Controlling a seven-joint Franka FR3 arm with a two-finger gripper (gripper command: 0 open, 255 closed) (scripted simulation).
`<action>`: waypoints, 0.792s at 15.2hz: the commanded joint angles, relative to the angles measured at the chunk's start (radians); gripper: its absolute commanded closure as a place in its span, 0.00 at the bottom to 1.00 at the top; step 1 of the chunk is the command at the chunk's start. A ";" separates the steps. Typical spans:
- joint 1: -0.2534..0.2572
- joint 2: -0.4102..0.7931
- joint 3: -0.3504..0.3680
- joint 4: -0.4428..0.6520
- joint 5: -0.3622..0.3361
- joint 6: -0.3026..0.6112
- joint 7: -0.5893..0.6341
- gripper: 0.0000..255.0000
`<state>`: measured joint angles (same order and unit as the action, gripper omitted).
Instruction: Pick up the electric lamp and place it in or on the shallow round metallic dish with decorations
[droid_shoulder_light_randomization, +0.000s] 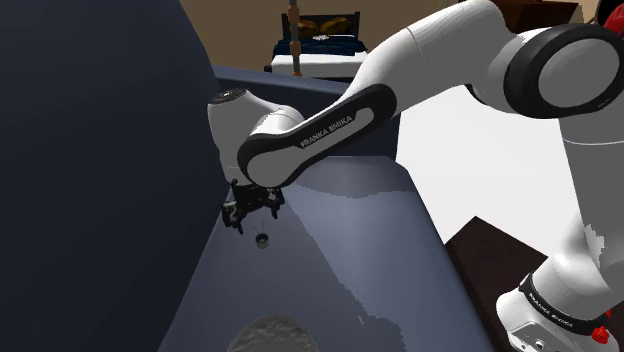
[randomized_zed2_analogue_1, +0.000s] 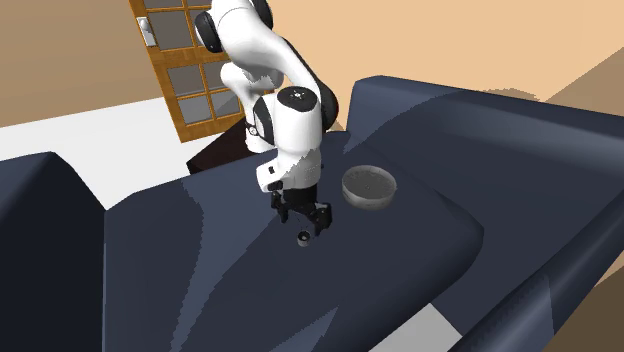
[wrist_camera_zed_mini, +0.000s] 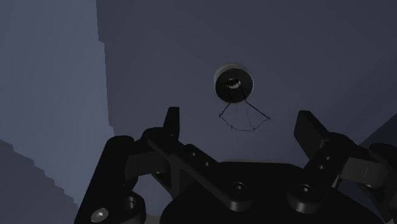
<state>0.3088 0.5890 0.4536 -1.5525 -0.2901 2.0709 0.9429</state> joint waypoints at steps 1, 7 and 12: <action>0.006 0.020 -0.005 0.000 -0.008 0.018 0.006 0.00; 0.010 0.049 -0.015 -0.017 -0.023 0.063 0.015 0.00; 0.010 0.049 -0.015 -0.017 -0.023 0.063 0.015 0.00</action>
<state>0.3191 0.6379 0.4383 -1.5696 -0.3127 2.1334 0.9574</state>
